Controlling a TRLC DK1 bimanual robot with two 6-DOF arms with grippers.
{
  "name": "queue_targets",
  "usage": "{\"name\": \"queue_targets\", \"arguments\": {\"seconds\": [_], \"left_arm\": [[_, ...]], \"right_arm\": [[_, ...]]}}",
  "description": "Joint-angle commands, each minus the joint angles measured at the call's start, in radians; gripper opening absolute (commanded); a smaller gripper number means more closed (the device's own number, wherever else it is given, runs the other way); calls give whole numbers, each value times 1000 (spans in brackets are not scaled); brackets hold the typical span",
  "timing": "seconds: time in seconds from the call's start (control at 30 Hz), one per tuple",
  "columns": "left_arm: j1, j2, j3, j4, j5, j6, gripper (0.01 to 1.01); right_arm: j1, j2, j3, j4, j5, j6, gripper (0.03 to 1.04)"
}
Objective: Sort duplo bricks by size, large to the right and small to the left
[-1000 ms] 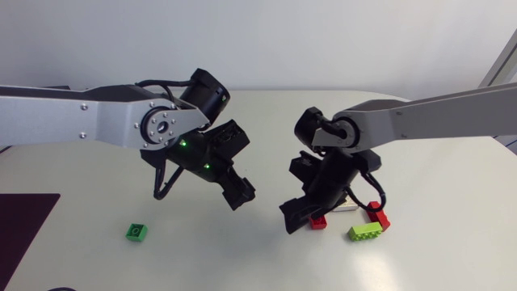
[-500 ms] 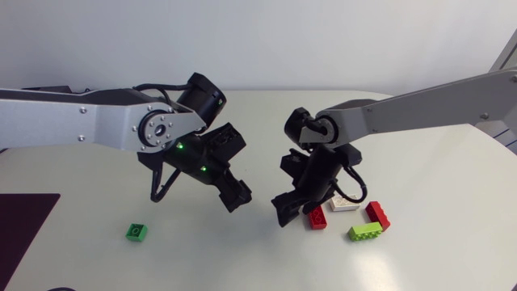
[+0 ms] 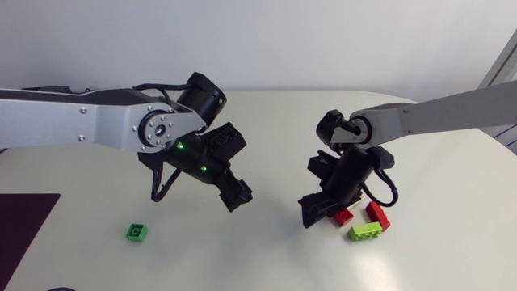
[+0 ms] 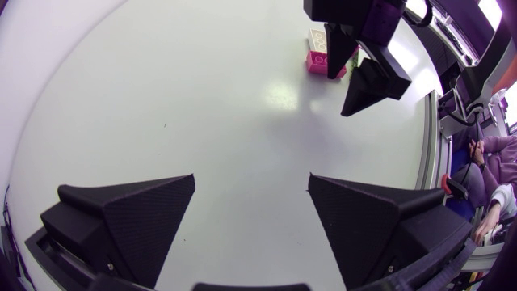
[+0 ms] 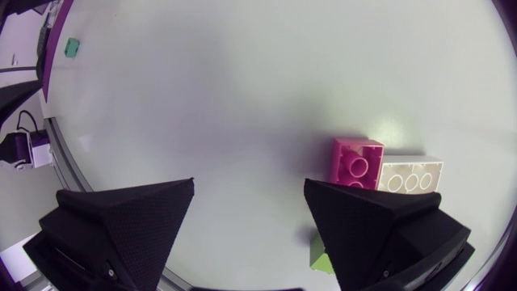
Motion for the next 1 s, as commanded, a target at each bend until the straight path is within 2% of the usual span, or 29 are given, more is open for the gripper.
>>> {"name": "queue_targets", "arguments": {"seconds": [0.0,0.13,0.3,0.53,0.63,0.83,0.97], "left_arm": [[0,-20,-7,5,16,16,975],[30,-35,0,11,14,8,975],[85,-67,-1,103,11,-53,977],[163,-143,-13,253,-62,-163,977],[175,-199,-53,367,-133,-189,977],[232,-308,-109,497,-236,-229,977],[304,-426,-171,569,-245,-237,977]], "right_arm": [[42,-39,18,-16,-6,9,980],[94,-102,60,1,52,72,982],[93,-153,138,27,164,111,982],[-41,-246,222,86,227,181,982],[-65,-323,224,162,310,220,982],[-128,-441,216,227,418,267,982],[-151,-589,126,326,531,267,984]]}}
